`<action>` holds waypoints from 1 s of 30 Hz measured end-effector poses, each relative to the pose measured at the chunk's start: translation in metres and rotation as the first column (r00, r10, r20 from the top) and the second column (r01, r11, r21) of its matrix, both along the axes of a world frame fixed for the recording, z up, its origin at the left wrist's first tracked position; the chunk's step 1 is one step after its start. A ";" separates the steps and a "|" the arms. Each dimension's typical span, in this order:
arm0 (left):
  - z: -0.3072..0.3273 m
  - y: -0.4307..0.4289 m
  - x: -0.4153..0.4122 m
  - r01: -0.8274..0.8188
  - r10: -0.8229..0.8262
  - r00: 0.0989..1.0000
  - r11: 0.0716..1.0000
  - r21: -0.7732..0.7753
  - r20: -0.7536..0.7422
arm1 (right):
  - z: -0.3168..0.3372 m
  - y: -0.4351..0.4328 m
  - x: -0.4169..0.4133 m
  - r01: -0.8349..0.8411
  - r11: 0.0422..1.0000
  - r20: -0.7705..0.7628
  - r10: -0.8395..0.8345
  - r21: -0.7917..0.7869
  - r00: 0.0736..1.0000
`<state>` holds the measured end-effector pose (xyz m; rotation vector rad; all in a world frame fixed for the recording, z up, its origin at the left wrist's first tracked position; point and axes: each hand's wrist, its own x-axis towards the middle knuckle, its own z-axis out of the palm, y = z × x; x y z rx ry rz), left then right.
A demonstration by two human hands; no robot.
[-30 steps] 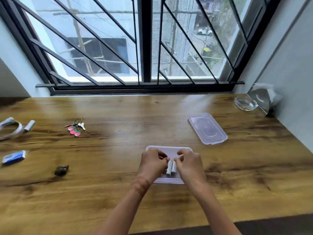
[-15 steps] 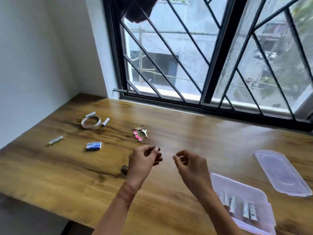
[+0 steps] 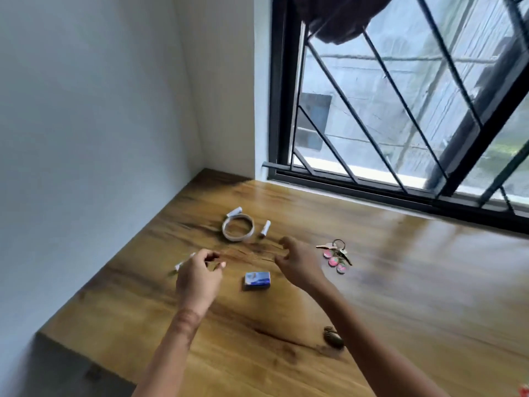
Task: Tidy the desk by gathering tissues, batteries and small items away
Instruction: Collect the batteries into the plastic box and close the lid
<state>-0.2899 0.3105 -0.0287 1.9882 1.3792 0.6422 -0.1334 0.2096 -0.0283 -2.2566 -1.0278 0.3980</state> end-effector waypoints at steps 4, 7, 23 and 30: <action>-0.017 0.046 -0.019 -0.034 0.046 0.976 0.997 0.063 -0.213 | -0.015 0.052 0.005 -0.046 0.990 0.021 0.049 -0.133 0.999; -0.026 0.068 -0.027 0.001 0.006 0.938 1.000 0.020 -0.346 | -0.029 0.078 0.012 -0.017 0.984 0.070 0.030 -0.175 0.997; -0.018 0.149 0.070 0.209 -0.204 0.964 0.978 0.008 -0.172 | -0.032 0.090 0.031 0.247 0.968 0.139 -0.240 -0.034 0.961; -0.016 0.172 0.141 0.370 -0.336 0.891 0.927 0.058 -0.306 | -0.028 0.069 0.026 0.319 0.944 0.041 -0.323 0.077 0.945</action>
